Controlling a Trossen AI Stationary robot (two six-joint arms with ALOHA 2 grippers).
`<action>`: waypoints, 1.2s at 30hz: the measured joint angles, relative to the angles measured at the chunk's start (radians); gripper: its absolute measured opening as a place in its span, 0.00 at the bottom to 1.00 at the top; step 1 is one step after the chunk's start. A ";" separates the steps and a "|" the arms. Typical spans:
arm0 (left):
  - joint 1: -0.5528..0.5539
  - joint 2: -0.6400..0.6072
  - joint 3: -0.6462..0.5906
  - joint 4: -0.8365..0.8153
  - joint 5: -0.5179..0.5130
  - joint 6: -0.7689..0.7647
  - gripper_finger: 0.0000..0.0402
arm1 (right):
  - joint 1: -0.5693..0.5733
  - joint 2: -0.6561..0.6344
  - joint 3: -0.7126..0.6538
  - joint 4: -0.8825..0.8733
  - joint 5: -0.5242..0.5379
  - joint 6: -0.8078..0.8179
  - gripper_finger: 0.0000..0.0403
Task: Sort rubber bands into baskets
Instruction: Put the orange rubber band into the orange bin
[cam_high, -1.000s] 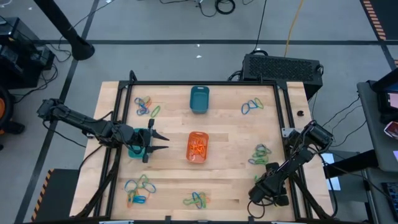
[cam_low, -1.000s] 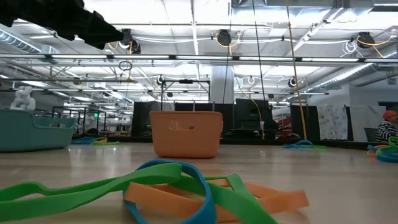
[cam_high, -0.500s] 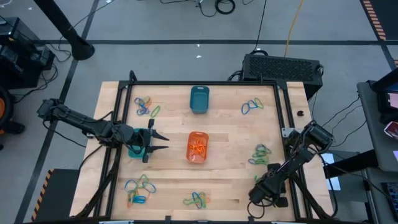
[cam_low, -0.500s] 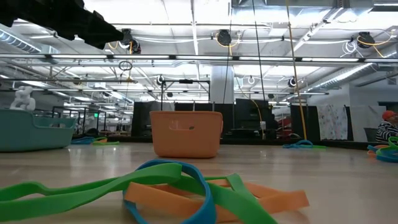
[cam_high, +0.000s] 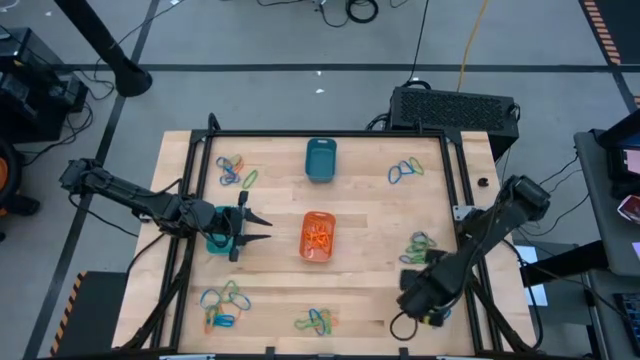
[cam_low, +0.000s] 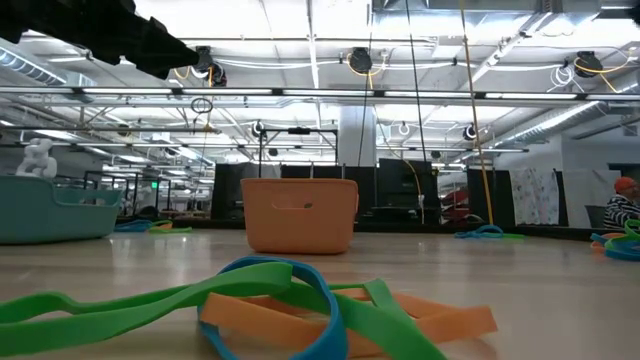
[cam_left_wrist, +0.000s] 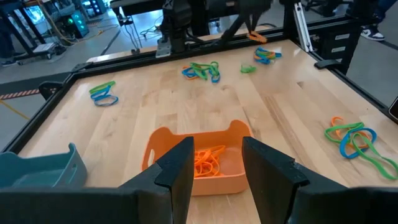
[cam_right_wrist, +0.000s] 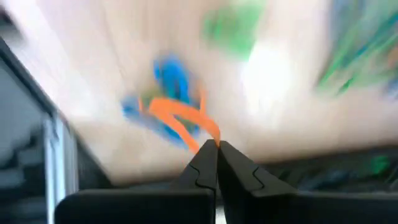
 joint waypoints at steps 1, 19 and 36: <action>0.000 0.000 0.000 0.000 0.000 0.000 0.36 | -0.011 -0.009 0.023 0.009 0.075 -0.002 0.00; 0.000 0.000 0.000 0.000 0.000 -0.001 0.36 | -0.451 0.104 0.107 0.865 0.534 -0.708 0.00; 0.000 0.000 0.000 -0.024 0.000 0.021 0.36 | -0.617 0.254 0.106 0.887 0.387 -0.625 0.11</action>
